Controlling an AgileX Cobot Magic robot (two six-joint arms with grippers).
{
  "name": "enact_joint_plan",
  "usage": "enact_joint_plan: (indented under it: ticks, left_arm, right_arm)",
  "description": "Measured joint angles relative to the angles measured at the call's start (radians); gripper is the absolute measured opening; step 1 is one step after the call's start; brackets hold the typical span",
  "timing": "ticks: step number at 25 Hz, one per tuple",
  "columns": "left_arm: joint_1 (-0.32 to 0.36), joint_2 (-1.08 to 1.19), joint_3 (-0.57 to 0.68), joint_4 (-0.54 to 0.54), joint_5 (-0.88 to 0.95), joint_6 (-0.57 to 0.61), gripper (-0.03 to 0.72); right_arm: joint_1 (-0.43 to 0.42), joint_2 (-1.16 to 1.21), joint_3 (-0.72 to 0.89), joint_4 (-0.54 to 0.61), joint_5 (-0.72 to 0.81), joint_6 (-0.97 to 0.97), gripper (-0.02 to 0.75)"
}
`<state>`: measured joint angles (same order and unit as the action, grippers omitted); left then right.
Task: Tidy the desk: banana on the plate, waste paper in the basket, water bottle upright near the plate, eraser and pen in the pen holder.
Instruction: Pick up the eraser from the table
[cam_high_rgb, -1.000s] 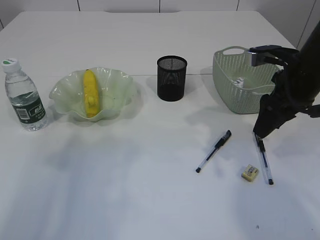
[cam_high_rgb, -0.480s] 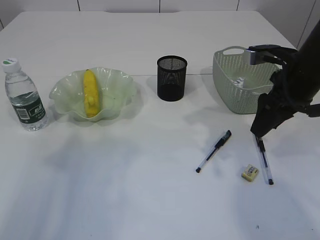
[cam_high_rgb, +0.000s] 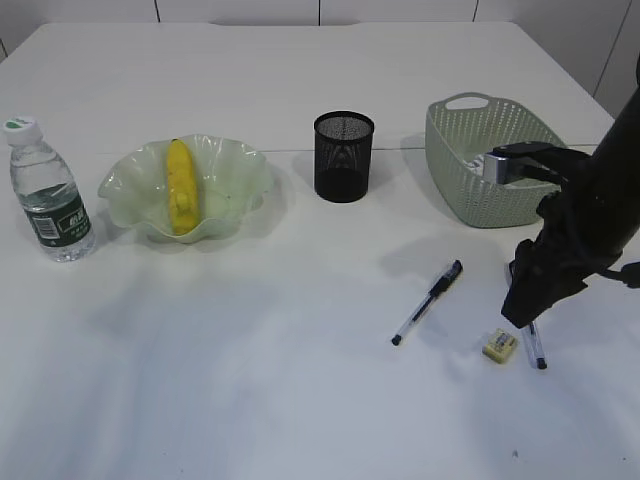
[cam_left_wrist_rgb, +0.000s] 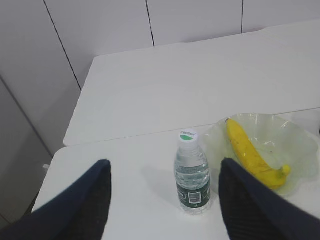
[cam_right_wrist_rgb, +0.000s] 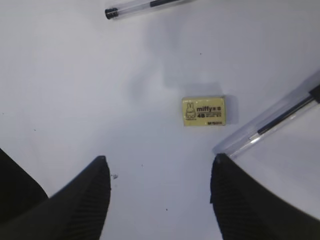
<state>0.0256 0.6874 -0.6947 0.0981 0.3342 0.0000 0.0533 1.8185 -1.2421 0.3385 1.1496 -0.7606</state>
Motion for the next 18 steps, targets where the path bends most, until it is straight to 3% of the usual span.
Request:
enact_joint_plan:
  ticks: [7, 18]
  left_arm:
    - [0.0, 0.0, 0.0, 0.002, 0.001, 0.0, 0.475]
    - [0.0, 0.0, 0.0, 0.004, 0.014, 0.0, 0.475]
  right_arm:
    - [0.051, 0.0, 0.035, 0.016, -0.049, -0.05, 0.472]
    - [0.054, 0.0, 0.036, 0.024, -0.056, -0.055, 0.472]
